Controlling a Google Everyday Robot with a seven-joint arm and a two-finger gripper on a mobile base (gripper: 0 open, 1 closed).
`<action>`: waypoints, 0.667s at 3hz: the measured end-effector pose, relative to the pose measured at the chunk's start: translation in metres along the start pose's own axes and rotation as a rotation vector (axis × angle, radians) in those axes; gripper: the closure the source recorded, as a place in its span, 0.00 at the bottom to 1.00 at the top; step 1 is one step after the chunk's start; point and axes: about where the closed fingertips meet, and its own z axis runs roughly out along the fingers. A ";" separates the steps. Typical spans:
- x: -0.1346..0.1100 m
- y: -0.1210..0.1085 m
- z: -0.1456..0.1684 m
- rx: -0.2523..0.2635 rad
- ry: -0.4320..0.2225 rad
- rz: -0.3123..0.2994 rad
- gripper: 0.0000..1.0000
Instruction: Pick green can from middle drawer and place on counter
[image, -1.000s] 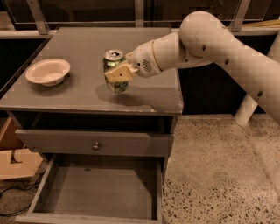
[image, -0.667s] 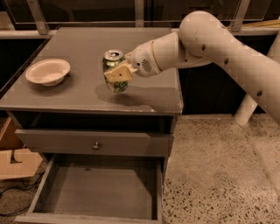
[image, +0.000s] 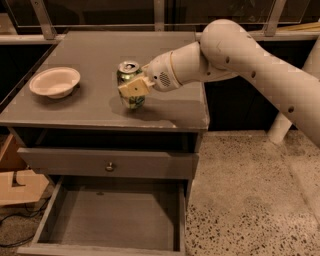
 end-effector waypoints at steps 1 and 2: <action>0.007 0.000 0.006 -0.004 0.004 0.013 1.00; 0.016 0.003 0.015 -0.020 -0.001 0.037 1.00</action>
Offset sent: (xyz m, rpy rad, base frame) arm -0.0029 0.0051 -0.0274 0.0233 0.0557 -0.0058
